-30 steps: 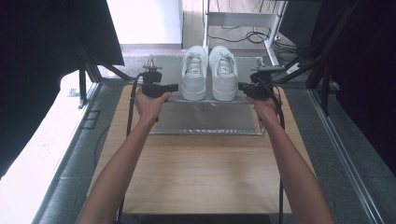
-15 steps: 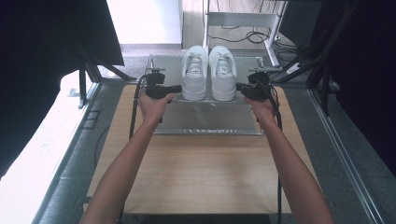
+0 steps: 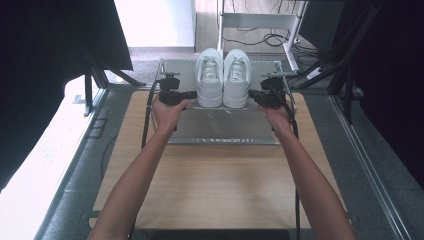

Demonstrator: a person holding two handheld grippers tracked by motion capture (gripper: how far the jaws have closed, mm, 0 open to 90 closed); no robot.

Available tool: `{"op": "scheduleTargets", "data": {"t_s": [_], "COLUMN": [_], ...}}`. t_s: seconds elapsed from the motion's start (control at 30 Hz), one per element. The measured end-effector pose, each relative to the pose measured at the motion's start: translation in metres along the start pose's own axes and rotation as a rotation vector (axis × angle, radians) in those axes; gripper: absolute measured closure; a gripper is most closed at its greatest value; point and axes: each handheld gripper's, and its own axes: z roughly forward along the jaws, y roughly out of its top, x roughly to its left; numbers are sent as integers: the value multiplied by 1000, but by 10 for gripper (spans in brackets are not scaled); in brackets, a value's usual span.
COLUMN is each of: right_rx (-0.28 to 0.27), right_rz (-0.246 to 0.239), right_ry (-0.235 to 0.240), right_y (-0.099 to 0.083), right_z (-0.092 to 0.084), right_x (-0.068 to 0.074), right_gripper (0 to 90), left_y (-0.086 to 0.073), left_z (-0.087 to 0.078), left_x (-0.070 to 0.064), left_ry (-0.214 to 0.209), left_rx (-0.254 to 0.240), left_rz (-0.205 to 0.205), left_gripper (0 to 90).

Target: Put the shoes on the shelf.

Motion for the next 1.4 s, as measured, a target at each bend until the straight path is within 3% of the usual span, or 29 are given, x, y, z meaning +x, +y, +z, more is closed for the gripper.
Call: {"op": "scheduleTargets", "data": {"t_s": [0.07, 0.2, 0.3, 0.37, 0.47, 0.6, 0.73, 0.8, 0.93, 1.0, 1.1, 1.4], "right_rx": [-6, -32, -59, -70, -67, -119, -154, -169, -197, -211, -228, -232], "right_rz": [2, 37, 63, 38, -26, -56, -81, -80, -69, -59, -51, -41], "right_ry": [4, 43, 61, 37, 1, -6, 4, 23, 65, 89, 105, 136], "right_y": [-1, -5, -6, -5, -5, -9, -17, -23, -39, -54, -76, -134], "right_z": [0, -2, -6, -9, -15, -27, -38, -43, -55, -62, -67, -81], "right_x": [0, -7, -11, -9, -4, 0, 3, 3, 3, 5, 9, 16], "right_gripper": [900, 841, 765, 693, 633, 590, 589, 588, 589, 587, 584, 575], "left_y": [-1, -4, -5, -4, -4, -6, -12, -20, -36, -49, -70, -128], "left_z": [0, -3, -10, -13, -19, -30, -39, -46, -60, -66, -73, -86], "left_x": [1, 5, 8, 9, 10, 8, 7, 8, 10, 12, 15, 20], "left_ry": [2, 7, 49, 54, 26, 26, -13, -22, -40, -31, -31, -33], "left_rx": [-8, -34, -87, -102, -114, -115, -87, -91, -139, -176, -190, -169], "left_rz": [5, 10, 33, 34, 35, 85, 96, 112, 103, 86, 80, 104], "left_gripper": [892, 774, 710, 655, 603, 539, 498, 488, 477, 479, 480, 483]}}
